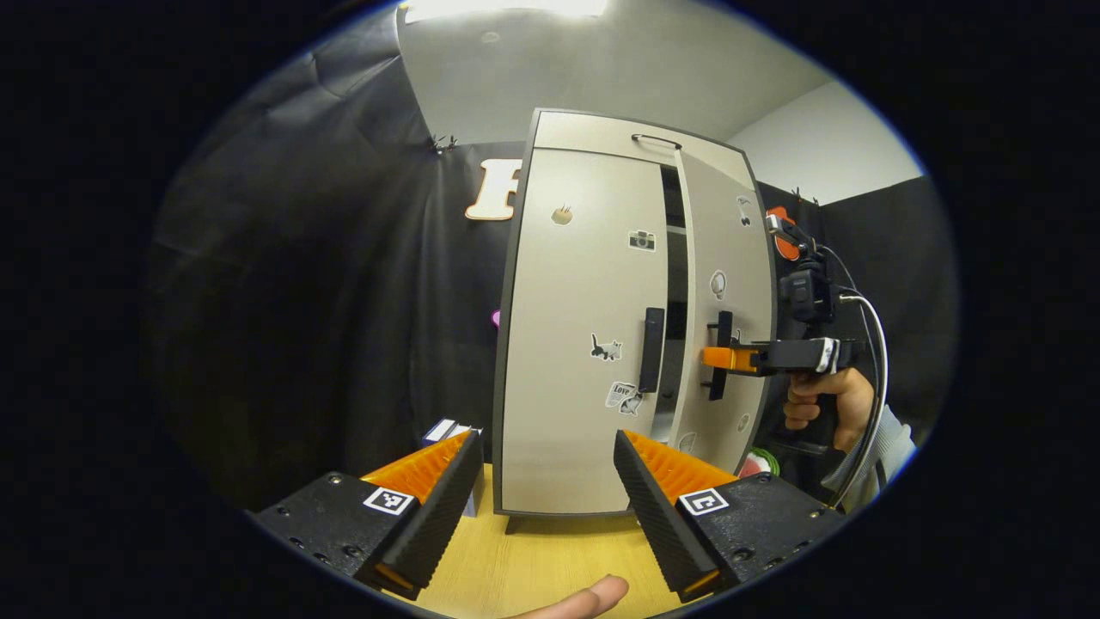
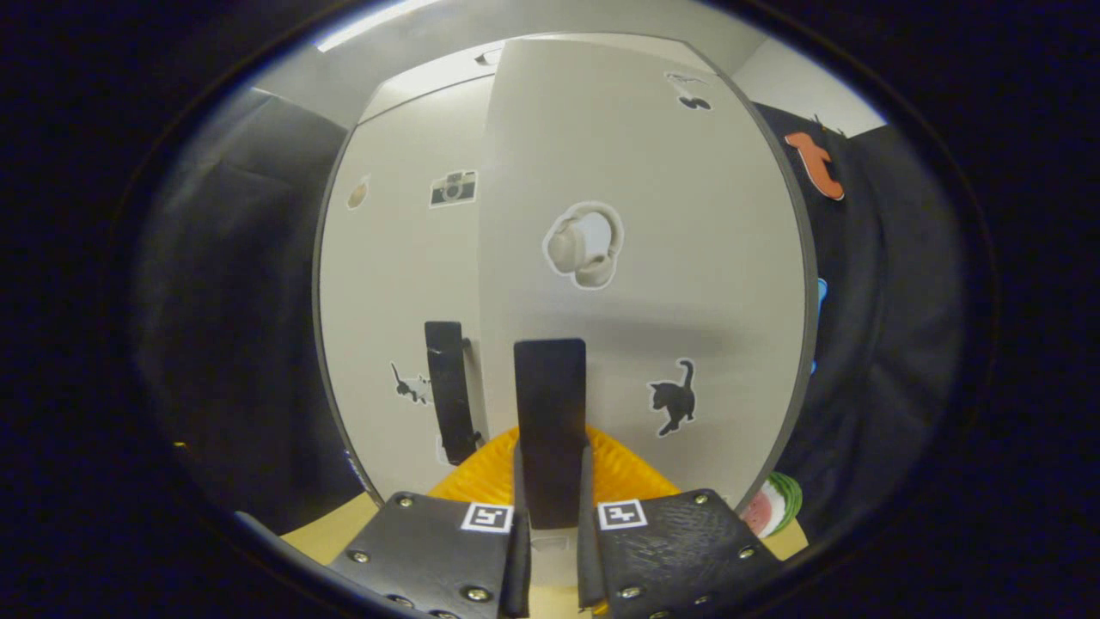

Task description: Open the right door of the double-door shoe cabinet with the right hand, and open the left door with the left hand.

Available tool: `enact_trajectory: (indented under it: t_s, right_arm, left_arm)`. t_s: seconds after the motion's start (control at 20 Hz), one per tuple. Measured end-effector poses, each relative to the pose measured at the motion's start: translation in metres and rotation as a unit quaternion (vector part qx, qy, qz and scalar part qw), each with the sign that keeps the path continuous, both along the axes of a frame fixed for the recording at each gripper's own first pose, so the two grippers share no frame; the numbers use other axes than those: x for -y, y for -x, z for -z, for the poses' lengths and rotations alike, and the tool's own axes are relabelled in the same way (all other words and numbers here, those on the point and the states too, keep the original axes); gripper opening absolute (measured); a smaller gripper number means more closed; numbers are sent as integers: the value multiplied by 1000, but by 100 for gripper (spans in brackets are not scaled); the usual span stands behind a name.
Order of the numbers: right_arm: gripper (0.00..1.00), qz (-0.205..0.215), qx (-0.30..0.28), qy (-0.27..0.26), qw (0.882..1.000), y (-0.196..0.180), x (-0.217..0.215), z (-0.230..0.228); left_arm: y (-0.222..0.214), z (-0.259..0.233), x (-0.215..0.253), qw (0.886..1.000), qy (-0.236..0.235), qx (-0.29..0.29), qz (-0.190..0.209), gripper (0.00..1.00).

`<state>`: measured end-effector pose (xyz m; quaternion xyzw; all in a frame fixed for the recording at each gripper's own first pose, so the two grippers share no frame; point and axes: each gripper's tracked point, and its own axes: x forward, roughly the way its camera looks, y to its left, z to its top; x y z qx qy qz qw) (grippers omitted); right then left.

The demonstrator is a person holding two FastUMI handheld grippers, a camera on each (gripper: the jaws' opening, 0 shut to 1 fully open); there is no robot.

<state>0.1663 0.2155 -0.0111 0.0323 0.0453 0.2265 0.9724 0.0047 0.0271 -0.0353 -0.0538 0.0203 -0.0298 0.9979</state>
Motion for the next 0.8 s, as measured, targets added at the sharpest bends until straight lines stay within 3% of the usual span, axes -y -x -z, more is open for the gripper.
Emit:
enact_trajectory:
  t_s: [0.4, 0.8]
  right_arm:
    - [22, -40, -5, -18, 999, 32, 38, 0]
    - [21, -49, -5, -19, 999, 53, 83, 0]
  left_arm:
    - [0, 0, 25, 1000, -16, -4, 6, 96]
    - [2, 0, 47, 1000, -17, -1, 10, 96]
